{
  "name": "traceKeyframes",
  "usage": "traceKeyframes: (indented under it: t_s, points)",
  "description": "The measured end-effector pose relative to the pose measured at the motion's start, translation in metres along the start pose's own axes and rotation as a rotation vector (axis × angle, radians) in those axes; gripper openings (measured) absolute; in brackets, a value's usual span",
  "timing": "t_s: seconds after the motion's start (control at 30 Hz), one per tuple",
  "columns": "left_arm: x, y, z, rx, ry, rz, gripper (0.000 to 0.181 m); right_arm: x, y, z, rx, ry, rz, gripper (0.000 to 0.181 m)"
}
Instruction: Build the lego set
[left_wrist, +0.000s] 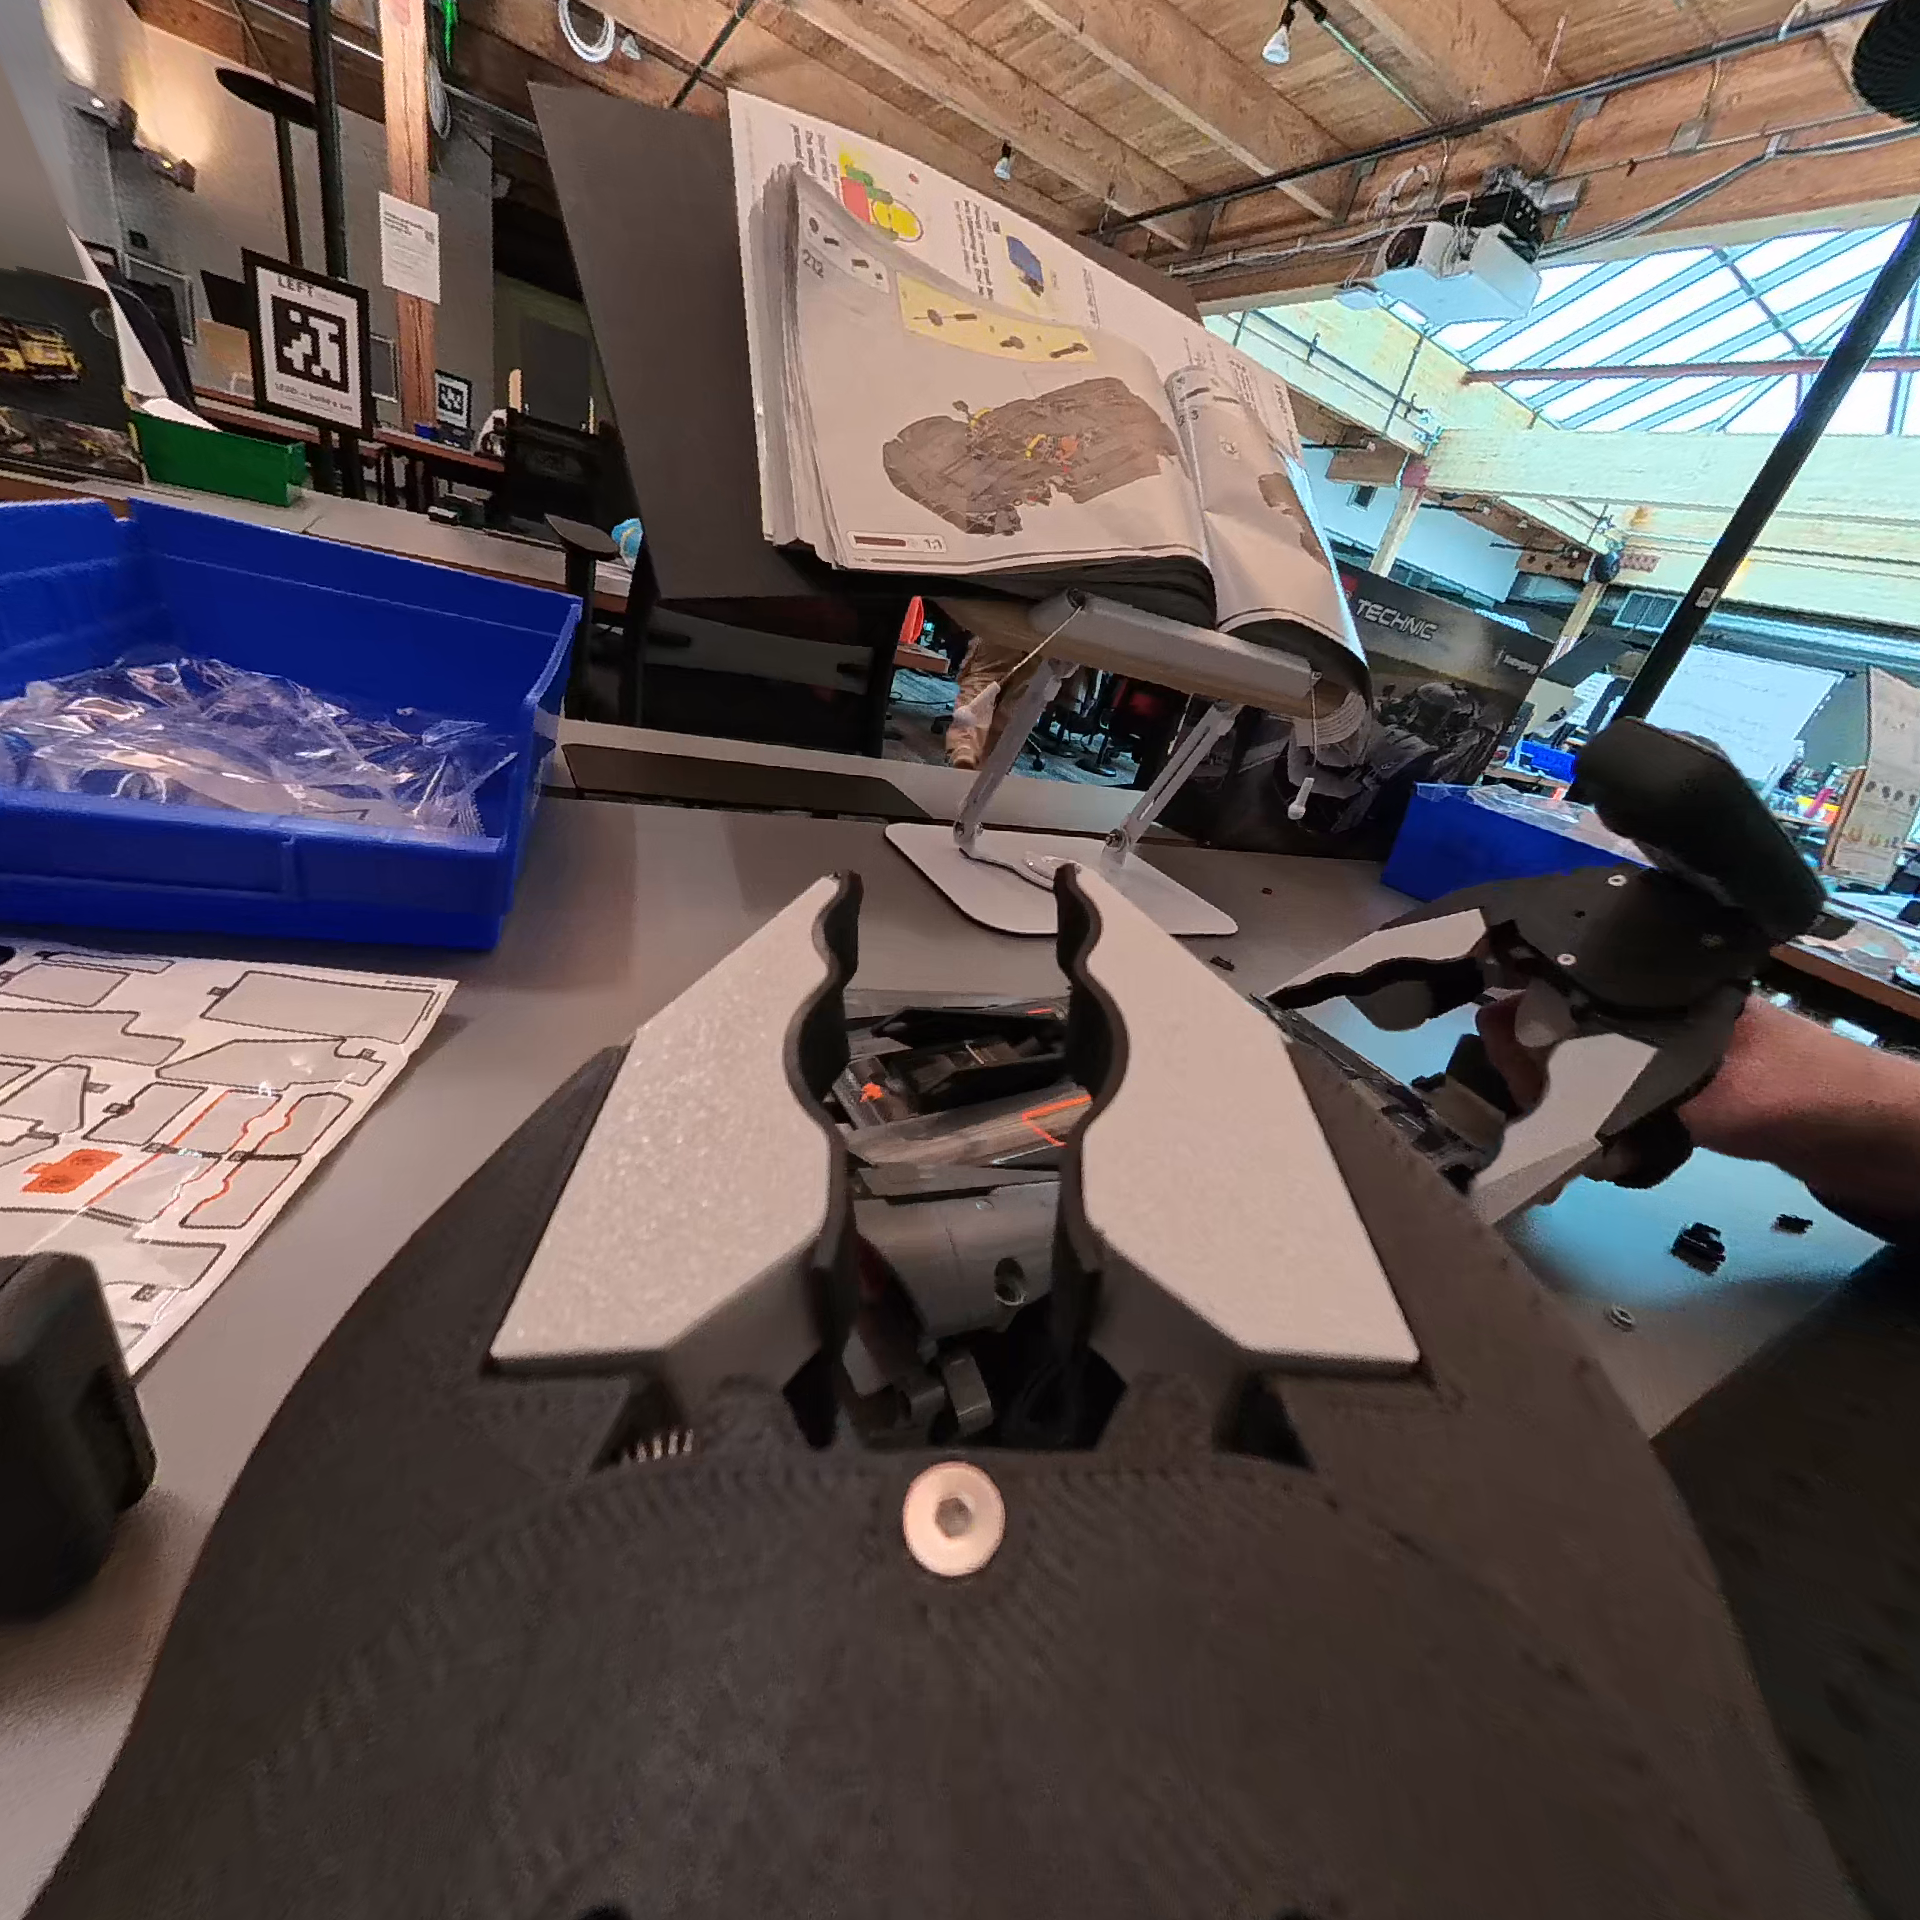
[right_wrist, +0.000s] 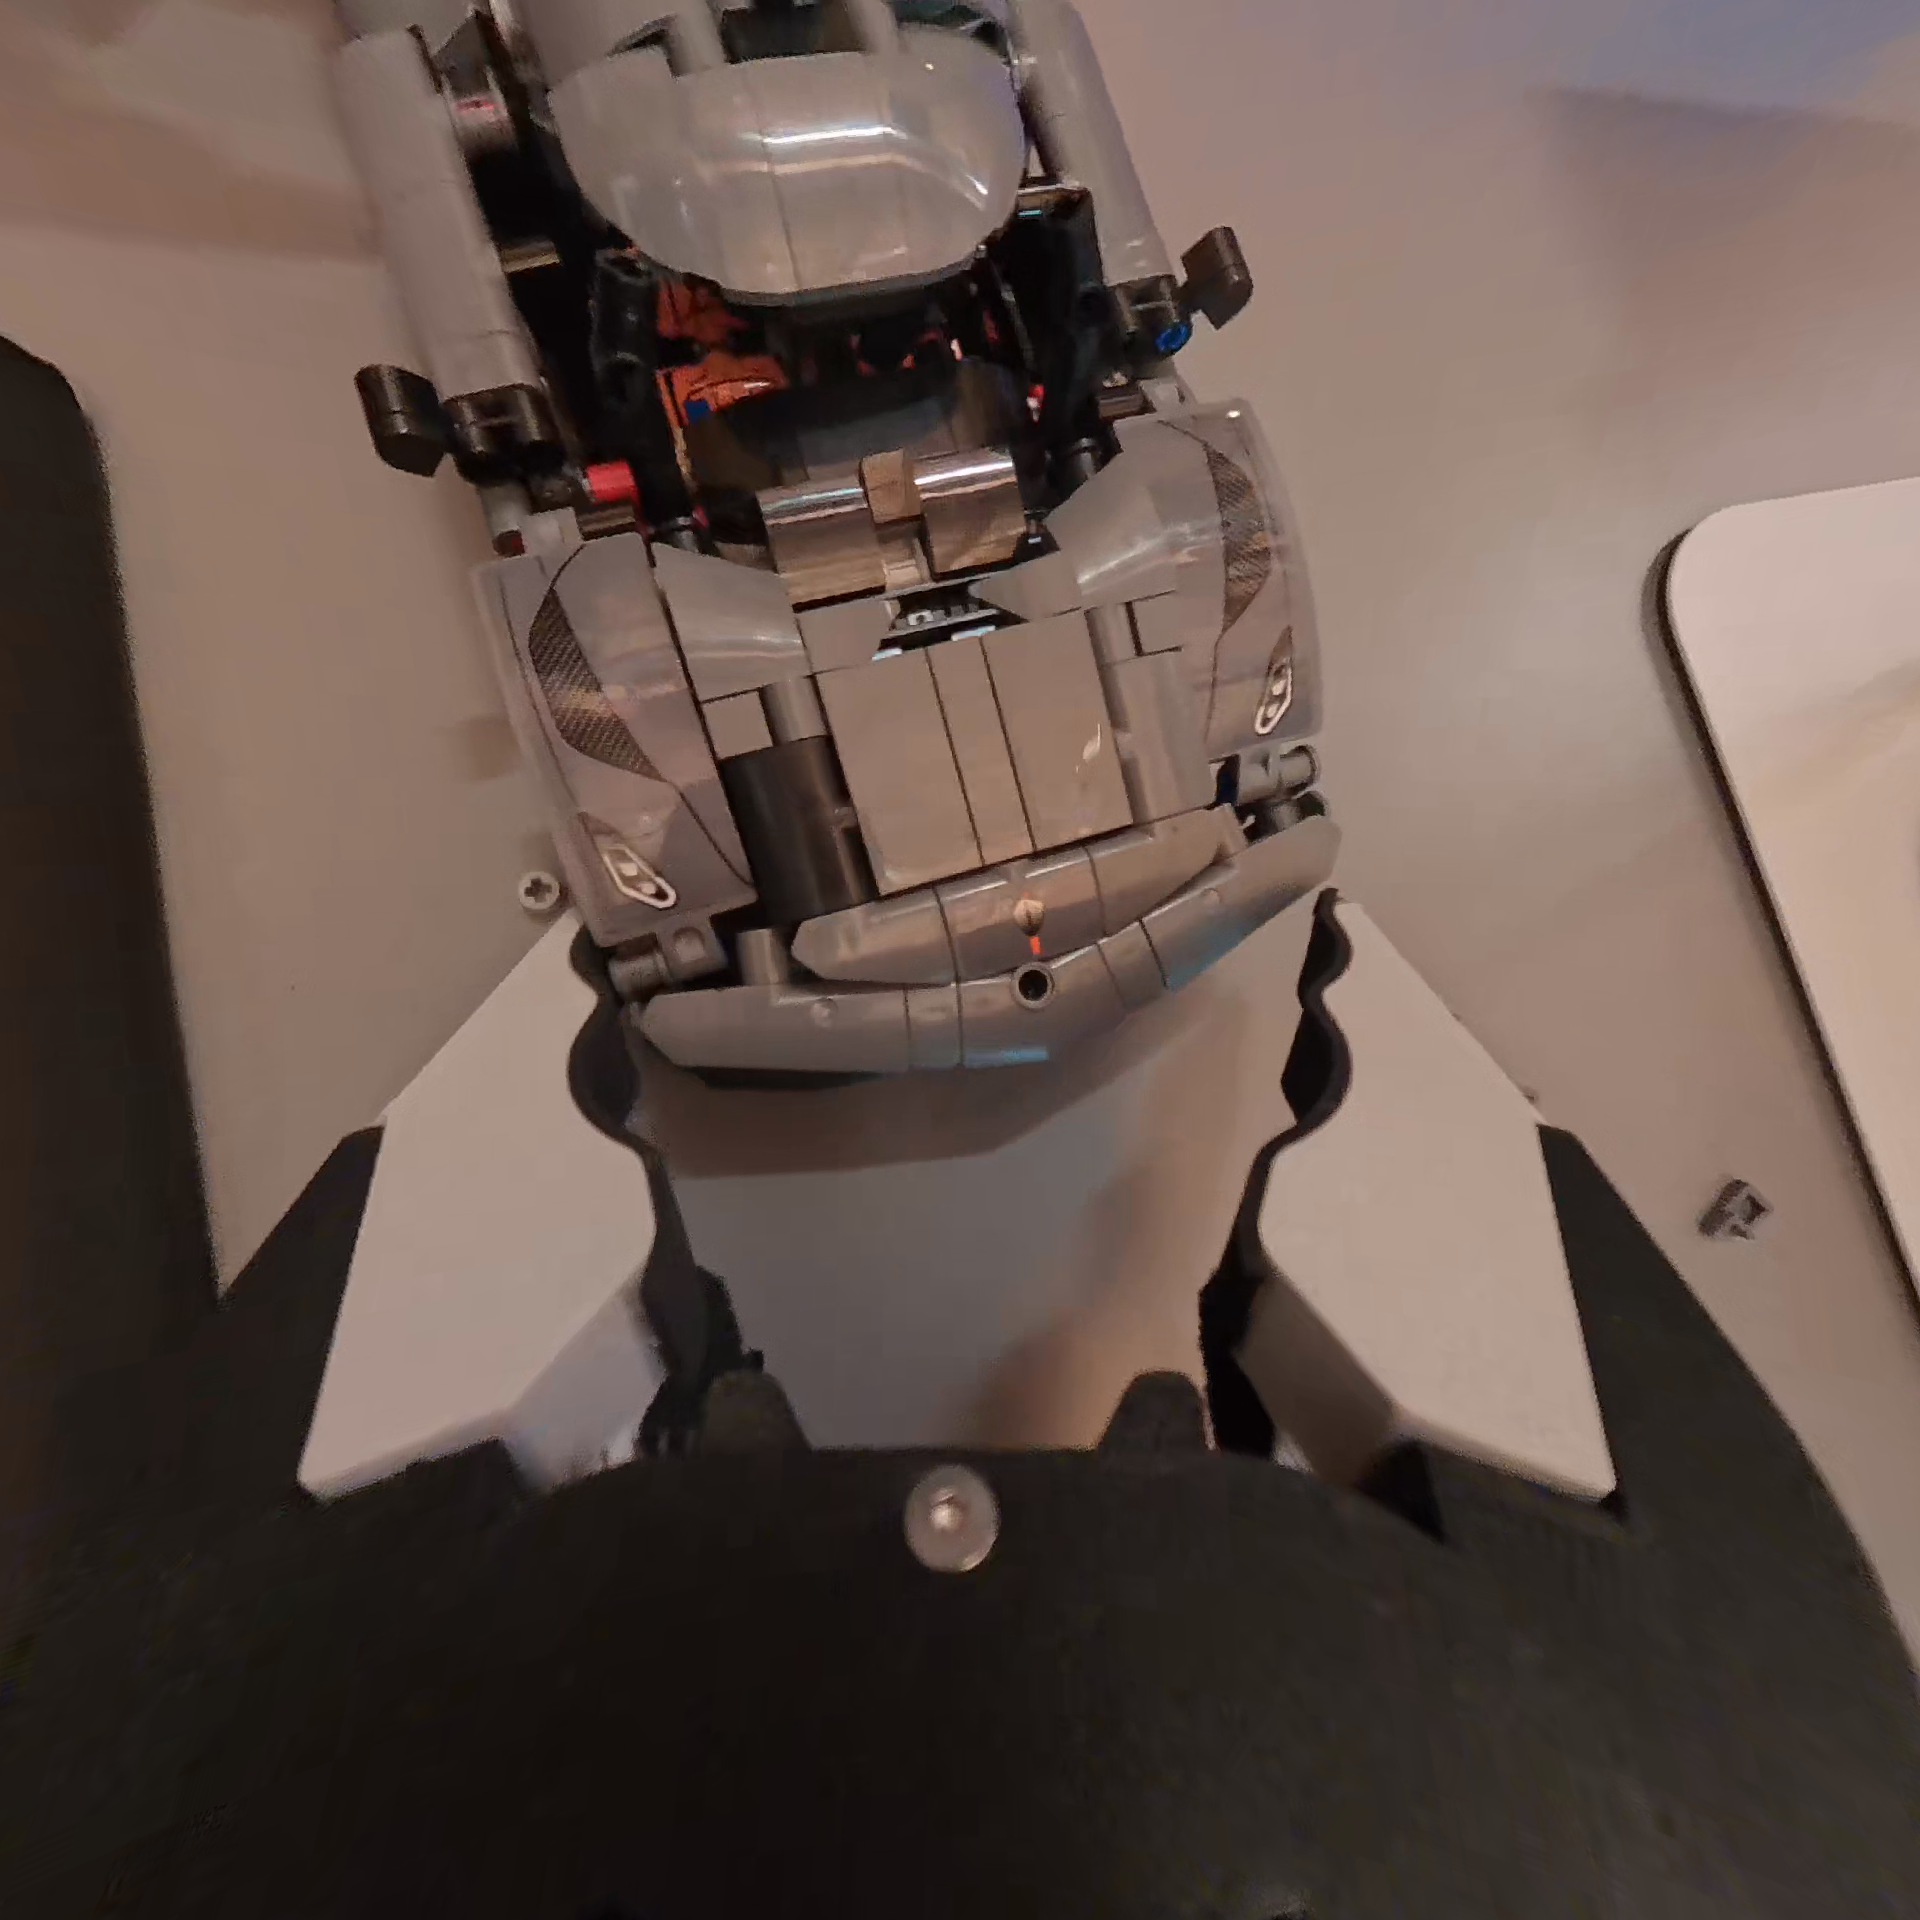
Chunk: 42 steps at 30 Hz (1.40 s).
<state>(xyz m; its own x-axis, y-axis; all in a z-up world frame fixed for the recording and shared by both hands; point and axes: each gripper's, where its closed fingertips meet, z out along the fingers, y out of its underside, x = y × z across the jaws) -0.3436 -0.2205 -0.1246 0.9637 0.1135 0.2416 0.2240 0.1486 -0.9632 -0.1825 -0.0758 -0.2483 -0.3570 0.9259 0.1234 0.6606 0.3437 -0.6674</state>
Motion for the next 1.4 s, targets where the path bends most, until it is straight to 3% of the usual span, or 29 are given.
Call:
traceKeyframes:
  t_s: [0.63,0.8,0.97,1.07,1.13,1.3,1.4]
  points:
    - [0.005,0.012,0.007,-0.061,-0.002,0.027,0.037,0.025,0.0,0.0,-0.005,0.089,-0.028,0.129]
    - [0.003,0.01,0.006,-0.048,0.0,0.011,0.038,0.013,-0.002,-0.008,0.015,0.047,0.001,0.129]
    - [0.002,0.009,0.005,-0.042,-0.001,0.007,0.039,0.006,-0.005,-0.003,0.006,0.067,-0.043,0.124]
    - [0.003,0.012,0.006,-0.055,-0.003,0.015,0.039,0.013,-0.004,-0.003,-0.003,0.113,-0.073,0.105]
    - [0.004,0.013,0.007,-0.063,-0.003,0.025,0.039,0.014,-0.002,-0.002,-0.001,0.097,-0.057,0.104]
    - [0.005,0.017,0.009,-0.084,-0.005,0.042,0.04,0.015,0.001,0.0,-0.013,0.086,-0.051,0.106]
    - [0.005,0.017,0.01,-0.089,-0.007,0.048,0.04,0.012,-0.001,-0.007,-0.006,0.072,-0.068,0.116]
